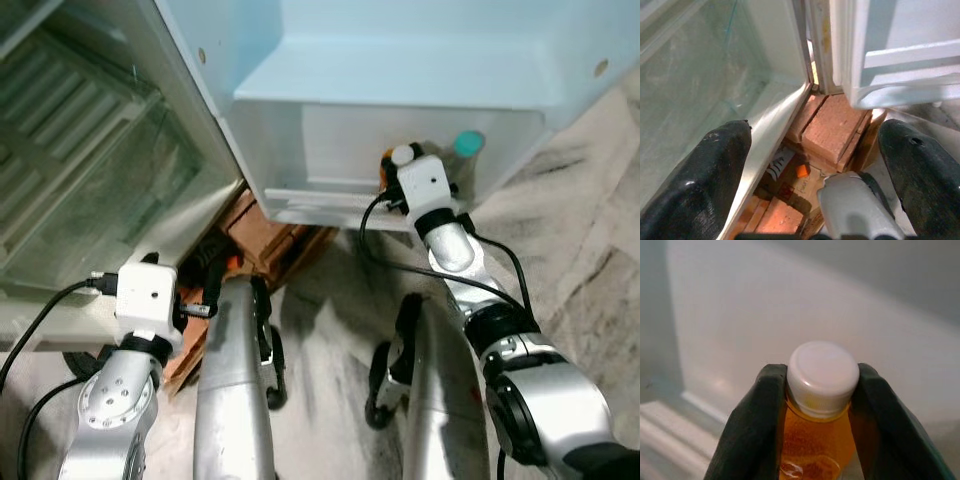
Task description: Restocking fridge
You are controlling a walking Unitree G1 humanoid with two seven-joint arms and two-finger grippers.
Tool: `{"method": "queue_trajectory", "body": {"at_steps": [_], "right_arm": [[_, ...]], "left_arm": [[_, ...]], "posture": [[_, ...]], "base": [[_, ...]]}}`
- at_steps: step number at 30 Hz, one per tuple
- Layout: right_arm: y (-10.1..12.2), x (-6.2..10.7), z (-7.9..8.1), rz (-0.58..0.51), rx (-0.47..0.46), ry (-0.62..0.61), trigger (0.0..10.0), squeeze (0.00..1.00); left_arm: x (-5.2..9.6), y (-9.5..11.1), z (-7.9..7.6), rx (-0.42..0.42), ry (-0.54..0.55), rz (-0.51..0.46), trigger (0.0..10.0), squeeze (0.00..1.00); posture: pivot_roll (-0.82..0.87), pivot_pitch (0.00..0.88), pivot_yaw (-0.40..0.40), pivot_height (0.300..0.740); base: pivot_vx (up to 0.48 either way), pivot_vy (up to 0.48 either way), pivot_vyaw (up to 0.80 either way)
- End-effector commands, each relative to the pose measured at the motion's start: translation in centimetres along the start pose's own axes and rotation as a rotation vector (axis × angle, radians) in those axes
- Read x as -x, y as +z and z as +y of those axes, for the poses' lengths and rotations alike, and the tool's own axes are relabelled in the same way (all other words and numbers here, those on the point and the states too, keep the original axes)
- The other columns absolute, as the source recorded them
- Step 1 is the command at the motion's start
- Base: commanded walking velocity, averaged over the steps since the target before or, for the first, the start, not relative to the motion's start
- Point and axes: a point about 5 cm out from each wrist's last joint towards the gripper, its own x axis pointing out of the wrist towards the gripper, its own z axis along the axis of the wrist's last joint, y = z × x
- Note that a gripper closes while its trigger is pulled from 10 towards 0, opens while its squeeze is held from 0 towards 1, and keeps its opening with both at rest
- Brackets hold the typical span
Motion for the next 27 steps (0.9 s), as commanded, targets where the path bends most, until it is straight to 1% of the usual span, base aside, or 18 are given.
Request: {"method": "queue_trajectory", "body": {"at_steps": [1,2,3,6,13,16,18,19,21,22,23,25,26,27], "right_arm": [[-2.0,0.9,-1.6,0.106,-0.03,-0.085,10.0,0.0],[-2.1,0.8,-2.0,0.119,-0.062,-0.105,10.0,0.55],[-2.1,0.8,-2.1,0.119,-0.064,-0.112,10.0,1.0],[-1.9,0.7,-2.2,0.106,-0.075,-0.111,10.0,1.0],[-0.1,-0.4,-2.2,0.022,-0.081,-0.092,10.0,1.0],[0.6,-0.4,-2.1,-0.024,-0.081,-0.064,10.0,1.0],[0.6,-0.4,-2.1,-0.024,-0.081,-0.064,10.0,1.0],[0.9,-0.1,-1.8,-0.052,-0.096,-0.046,10.0,1.0],[1.2,0.4,-1.5,-0.085,-0.115,-0.03,10.0,1.0],[1.2,0.4,-1.5,-0.085,-0.115,-0.03,10.0,1.0],[1.4,0.8,-1.3,-0.099,-0.118,-0.018,10.0,1.0],[1.4,2.1,-0.7,-0.111,-0.135,0.004,10.0,1.0],[1.3,2.7,-0.5,-0.114,-0.145,0.007,10.0,1.0],[1.1,3.5,-0.3,-0.106,-0.165,-0.001,10.0,1.0]], "left_arm": [[0.2,-0.7,-0.1,-0.003,0.0,0.035,10.0,0.0],[0.0,-0.7,-0.1,-0.004,-0.002,0.034,10.0,0.0],[0.0,-0.7,0.0,-0.005,-0.002,0.034,10.0,0.0],[-0.2,-0.7,0.0,-0.008,-0.002,0.033,10.0,0.0],[-1.1,-0.8,0.2,-0.012,0.004,0.022,10.0,0.0],[-1.2,-0.9,0.3,-0.012,0.005,0.019,10.0,0.0],[-1.2,-0.9,0.3,-0.012,0.005,0.019,10.0,0.0],[-1.6,-1.1,0.6,-0.014,0.008,0.018,10.0,0.0],[-1.8,-1.1,0.9,-0.017,0.012,0.014,10.0,0.0],[-1.8,-1.1,0.9,-0.017,0.012,0.014,10.0,0.0],[-1.9,-1.1,0.9,-0.018,0.014,0.009,10.0,0.0],[-2.3,-1.2,0.7,-0.015,0.016,-0.001,10.0,0.0],[-2.4,-1.2,0.7,-0.013,0.018,-0.004,10.0,0.0],[-2.7,-1.4,0.5,-0.009,0.021,-0.006,10.0,0.0]], "posture": [[0.23,0.389,0.059,0.546],[0.23,0.387,0.06,0.546],[0.23,0.383,0.059,0.546],[0.23,0.376,0.06,0.546],[0.2,0.325,0.055,0.546],[0.19,0.307,0.053,0.546],[0.19,0.307,0.053,0.546],[0.17,0.271,0.05,0.546],[0.16,0.267,0.049,0.546],[0.16,0.267,0.049,0.546],[0.15,0.254,0.046,0.546],[0.13,0.218,0.034,0.546],[0.13,0.218,0.034,0.546],[0.12,0.192,0.029,0.546]], "base": [[0.0,0.0,0.0],[0.0,0.0,0.0],[0.0,0.0,0.0],[0.0,0.0,0.0],[0.0,0.0,0.0],[0.0,0.0,0.0],[0.0,0.0,0.0],[0.0,0.0,0.0],[0.0,0.0,0.0],[0.0,0.0,0.0],[0.0,0.0,0.0],[0.0,0.0,0.0],[0.0,0.0,0.0],[0.0,0.0,0.0]]}}
